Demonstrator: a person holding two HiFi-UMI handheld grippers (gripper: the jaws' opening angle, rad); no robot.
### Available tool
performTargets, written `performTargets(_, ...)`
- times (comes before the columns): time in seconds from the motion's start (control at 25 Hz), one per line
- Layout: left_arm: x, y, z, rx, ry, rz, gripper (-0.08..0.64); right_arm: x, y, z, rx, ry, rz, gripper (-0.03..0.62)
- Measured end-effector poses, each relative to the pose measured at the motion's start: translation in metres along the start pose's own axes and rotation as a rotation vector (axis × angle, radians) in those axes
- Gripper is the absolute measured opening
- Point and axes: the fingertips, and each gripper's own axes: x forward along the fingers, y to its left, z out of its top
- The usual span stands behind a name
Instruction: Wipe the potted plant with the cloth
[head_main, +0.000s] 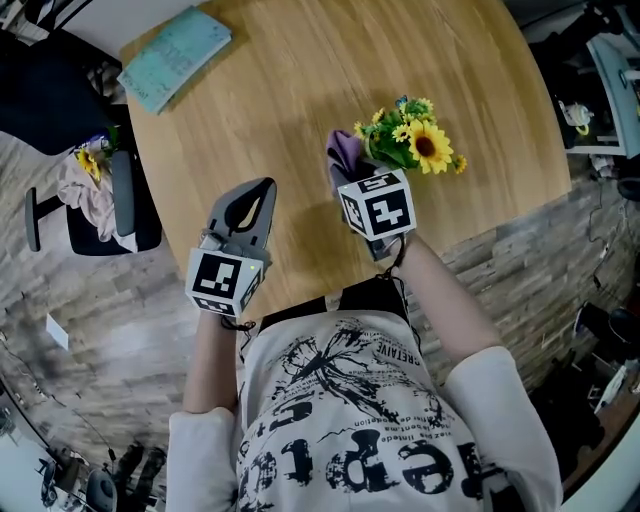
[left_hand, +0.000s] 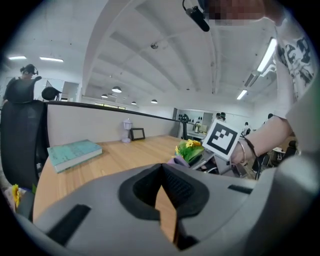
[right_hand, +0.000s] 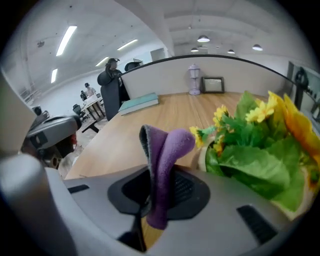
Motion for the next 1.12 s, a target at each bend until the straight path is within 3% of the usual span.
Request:
performTargets(0.2, 0.007, -0.004, -0.007, -0.009, 0.013, -0.012, 0.003, 0.012, -0.010, 0.002, 0.183, -0.014, 0.001, 0.074)
performTargets(0.48, 0.016, -0.012, -0.006, -0.002, 0.016, -0.045, 0.003, 0.007, -0.012, -0.011, 0.264, 0.015, 0.001, 0.075)
performTargets(0.88, 0.023, -0.029, -0.007, 0.036, 0.022, -0.092, 0.003, -0.006, -0.025, -0.040, 0.297, 0.011, 0.014, 0.080)
performTargets(1.12, 0.028, -0.039, -0.018, 0.039, 0.040, -0.124, 0.003, -0.013, -0.034, -0.060, 0.246, 0.029, -0.010, 0.084)
